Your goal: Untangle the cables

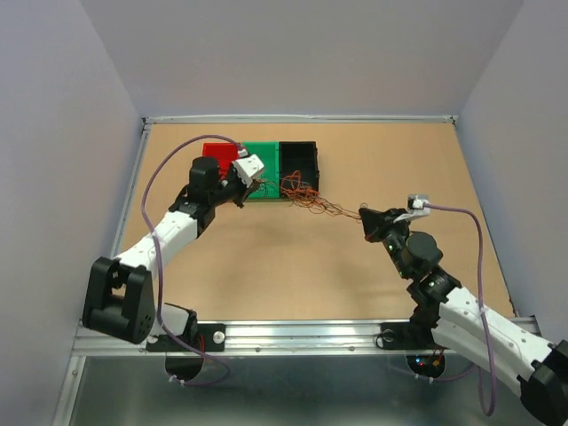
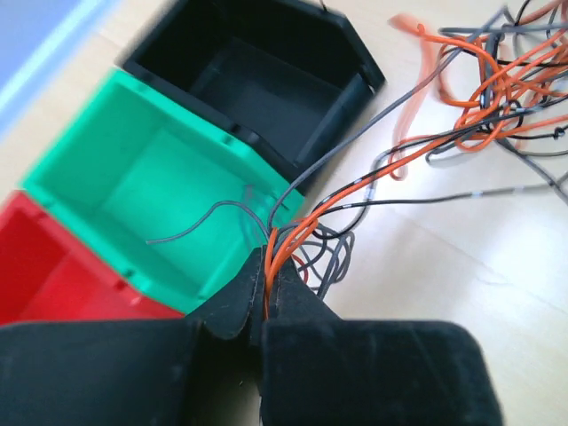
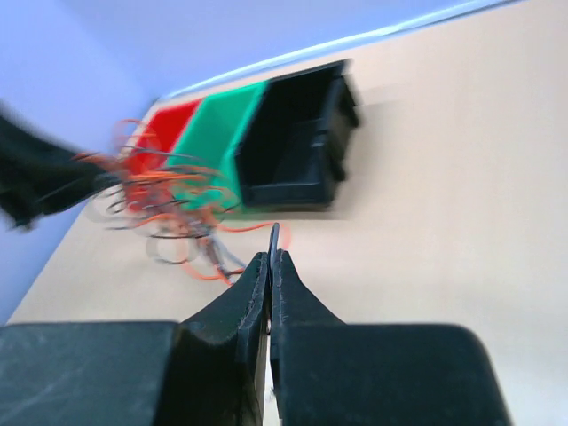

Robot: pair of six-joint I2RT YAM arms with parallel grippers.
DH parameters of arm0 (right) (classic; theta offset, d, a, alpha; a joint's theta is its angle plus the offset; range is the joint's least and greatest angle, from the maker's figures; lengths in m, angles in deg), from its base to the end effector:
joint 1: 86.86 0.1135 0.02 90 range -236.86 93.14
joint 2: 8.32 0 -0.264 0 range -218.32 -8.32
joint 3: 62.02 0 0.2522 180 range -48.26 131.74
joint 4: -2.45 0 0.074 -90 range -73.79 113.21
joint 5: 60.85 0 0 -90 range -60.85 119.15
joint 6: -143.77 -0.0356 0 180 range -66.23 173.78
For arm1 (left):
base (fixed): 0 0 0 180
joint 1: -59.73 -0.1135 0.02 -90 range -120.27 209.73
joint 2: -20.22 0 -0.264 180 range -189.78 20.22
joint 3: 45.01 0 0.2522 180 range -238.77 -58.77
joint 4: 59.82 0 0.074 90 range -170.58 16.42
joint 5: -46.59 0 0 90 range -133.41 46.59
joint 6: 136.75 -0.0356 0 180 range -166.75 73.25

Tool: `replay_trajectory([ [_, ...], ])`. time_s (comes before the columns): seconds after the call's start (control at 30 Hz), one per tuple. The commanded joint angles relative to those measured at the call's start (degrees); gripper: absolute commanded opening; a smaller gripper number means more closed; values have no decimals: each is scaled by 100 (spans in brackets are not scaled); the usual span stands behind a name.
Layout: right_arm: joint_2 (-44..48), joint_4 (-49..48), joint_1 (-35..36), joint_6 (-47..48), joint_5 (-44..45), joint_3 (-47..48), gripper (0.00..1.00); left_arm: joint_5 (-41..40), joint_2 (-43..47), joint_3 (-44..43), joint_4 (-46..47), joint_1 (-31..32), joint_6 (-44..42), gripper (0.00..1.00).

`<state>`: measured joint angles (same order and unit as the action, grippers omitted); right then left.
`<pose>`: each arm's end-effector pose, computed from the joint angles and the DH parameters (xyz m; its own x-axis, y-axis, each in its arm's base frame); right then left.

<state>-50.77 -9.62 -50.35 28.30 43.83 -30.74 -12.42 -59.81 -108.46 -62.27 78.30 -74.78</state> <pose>0.1509 0.1005 0.2445 -0.1485 0.4076 -0.9010 -0.3412 0.8340 0.4336 0.2926 -0.1176 0.2675 0.0723 0.4007 -0.9134 0.7935 0.5317 0.2961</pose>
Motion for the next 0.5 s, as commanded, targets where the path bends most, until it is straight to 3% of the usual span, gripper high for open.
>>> replay_trajectory([
  [0.0,983,1272,5,-335,2152,-371,0,-329,1022,617,1161,-125,526,0],
  [0.17,2186,2063,5,-572,3145,-521,0,-1005,2156,1233,1795,-406,1044,0],
  [0.47,2874,2854,5,-1460,4605,-618,1,-2666,3862,2174,2912,-609,1607,0],
])
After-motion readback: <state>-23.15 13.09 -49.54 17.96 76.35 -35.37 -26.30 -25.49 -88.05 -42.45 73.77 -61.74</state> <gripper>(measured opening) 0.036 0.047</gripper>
